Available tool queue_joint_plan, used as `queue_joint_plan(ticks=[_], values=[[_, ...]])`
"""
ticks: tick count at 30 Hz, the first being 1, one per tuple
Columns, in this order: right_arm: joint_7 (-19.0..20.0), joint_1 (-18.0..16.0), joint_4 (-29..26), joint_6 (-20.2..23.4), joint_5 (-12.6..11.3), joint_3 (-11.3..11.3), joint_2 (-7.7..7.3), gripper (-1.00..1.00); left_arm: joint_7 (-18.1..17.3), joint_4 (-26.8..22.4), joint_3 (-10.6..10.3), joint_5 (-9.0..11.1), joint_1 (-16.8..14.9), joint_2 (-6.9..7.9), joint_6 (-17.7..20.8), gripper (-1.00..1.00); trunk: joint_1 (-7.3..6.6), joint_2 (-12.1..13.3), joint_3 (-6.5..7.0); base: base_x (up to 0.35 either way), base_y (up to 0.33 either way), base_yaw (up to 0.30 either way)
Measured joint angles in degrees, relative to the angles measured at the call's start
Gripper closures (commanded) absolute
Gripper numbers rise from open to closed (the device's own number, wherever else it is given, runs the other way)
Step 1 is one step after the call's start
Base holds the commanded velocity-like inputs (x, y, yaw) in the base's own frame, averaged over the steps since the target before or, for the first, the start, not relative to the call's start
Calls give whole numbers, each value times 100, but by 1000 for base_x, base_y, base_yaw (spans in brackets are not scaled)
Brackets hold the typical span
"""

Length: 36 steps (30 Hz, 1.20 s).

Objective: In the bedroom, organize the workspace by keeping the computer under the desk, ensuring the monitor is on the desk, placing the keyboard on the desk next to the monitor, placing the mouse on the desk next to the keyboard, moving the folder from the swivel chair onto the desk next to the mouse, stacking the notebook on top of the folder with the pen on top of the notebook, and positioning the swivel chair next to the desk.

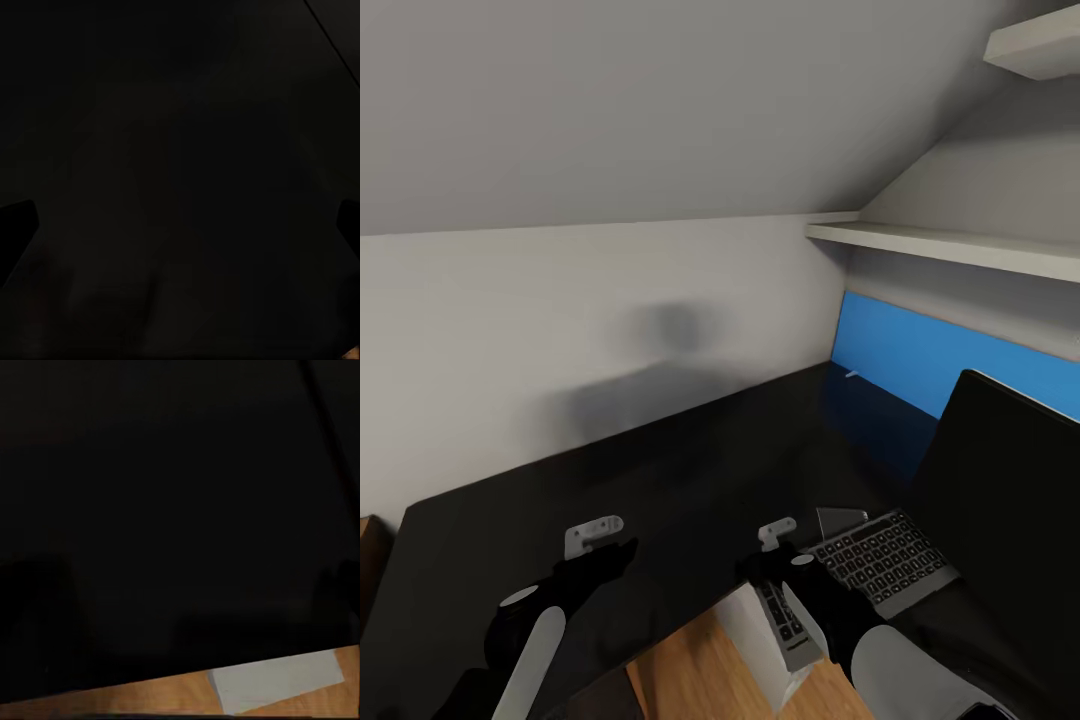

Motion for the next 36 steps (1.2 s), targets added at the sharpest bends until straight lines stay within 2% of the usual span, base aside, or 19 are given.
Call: queue_joint_plan(ticks=[23, 28, 29, 31, 35, 36], values=[[-2, 2, 10, -27, 0, 10, 0, -100, 0, -2, 0, -1, 0, 0, 0, -100, -1, 0, 0, -5, 0, 0], [-46, 2, 42, -53, 74, 27, 25, -100, 0, -1, 1, -1, 1, 0, 0, -100, -1, 0, 1, 0, 0, 0], [-27, 9, -131, -27, -40, 24, 41, -100, 0, 0, 0, -1, 0, 0, 0, -100, 0, 1, -1, 0, 0, 0], [-31, 13, -383, -11, -48, 18, 46, -100, 0, 0, 0, -1, 0, 0, 1, -100, 0, 1, -1, 0, 0, 0], [-43, 52, -1316, 162, -65, 0, 18, -100, 1, 0, 0, -1, 0, 0, 0, -100, 0, 1, -1, 0, 0, 0], [-45, 80, -1616, 335, -112, -10, 6, -100, 1, 5, 0, -1, 0, 0, 0, -100, -1, 1, -1, 0, 0, 0]])
